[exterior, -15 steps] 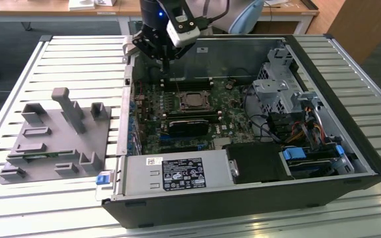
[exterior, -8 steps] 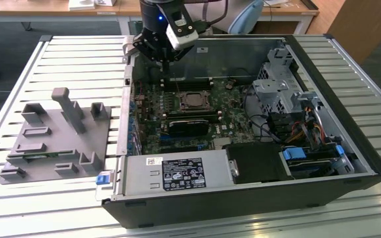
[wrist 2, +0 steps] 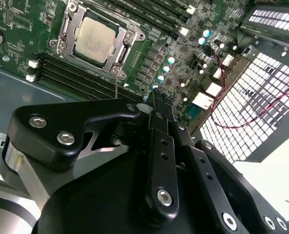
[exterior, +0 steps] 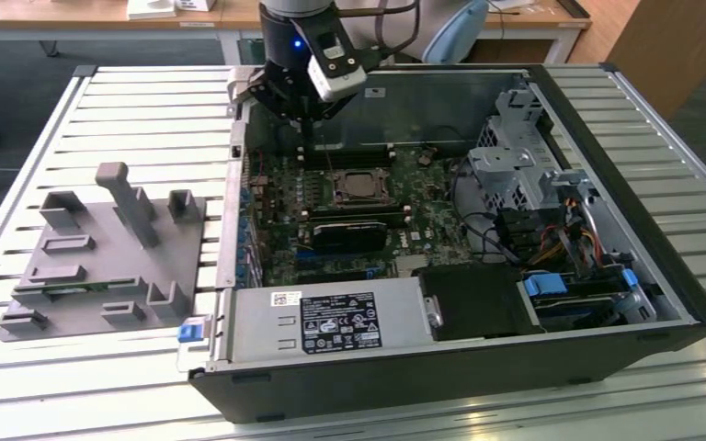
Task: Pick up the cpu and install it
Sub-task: 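Install the first cpu locking lever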
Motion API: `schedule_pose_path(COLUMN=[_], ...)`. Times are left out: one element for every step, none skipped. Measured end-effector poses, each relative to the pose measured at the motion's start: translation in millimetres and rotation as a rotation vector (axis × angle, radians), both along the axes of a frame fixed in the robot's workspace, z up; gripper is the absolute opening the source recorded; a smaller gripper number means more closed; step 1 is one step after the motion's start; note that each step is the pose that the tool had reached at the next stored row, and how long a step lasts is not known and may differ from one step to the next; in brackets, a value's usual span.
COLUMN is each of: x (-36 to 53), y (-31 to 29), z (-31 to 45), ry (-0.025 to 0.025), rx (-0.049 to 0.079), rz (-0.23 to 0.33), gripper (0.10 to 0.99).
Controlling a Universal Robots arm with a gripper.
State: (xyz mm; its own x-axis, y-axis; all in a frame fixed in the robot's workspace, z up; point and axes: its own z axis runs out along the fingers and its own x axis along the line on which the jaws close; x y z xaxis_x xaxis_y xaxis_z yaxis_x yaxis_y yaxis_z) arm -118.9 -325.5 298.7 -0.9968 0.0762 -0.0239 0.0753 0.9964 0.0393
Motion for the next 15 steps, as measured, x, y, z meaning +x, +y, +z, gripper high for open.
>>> schedule_pose_path(x=[0.0,0.0,0.0,0.0,0.0,0.0,0.0,0.0,0.0,0.0,0.0,0.0,0.1,0.2,0.2], y=[0.9,2.1,3.0,3.8,4.2,4.3,4.3,4.3,4.3,4.4,4.6,5.0,5.5,6.1,6.8], z=[-0.5,-1.1,-1.7,-2.6,-3.8,-5.1,-6.6,-8.0,-9.4,-10.7,-11.7,-12.6,-13.4,-14.2,-15.0], ry=[-0.0002,-0.0002,-0.0002,-0.0001,-0.0003,-0.0003,-0.0002,-0.0002,-0.0003,-0.0003,-0.0001,-0.0001,-0.0001,-0.0001,-0.0001], rx=[0.0,0.0,0.0,0.0,0.0,0.0,0.0,0.0,0.0,0.0,0.0,0.0,0.0,0.0,0.0], rz=[0.0,0.0,0.0,0.0,0.0,0.0,0.001,0.003,0.005,0.006,0.006,0.006,0.006,0.006,0.006], gripper=[0.106,0.106,0.106,0.106,0.106,0.106,0.106,0.106,0.106,0.106,0.106,0.106,0.106,0.106,0.106])
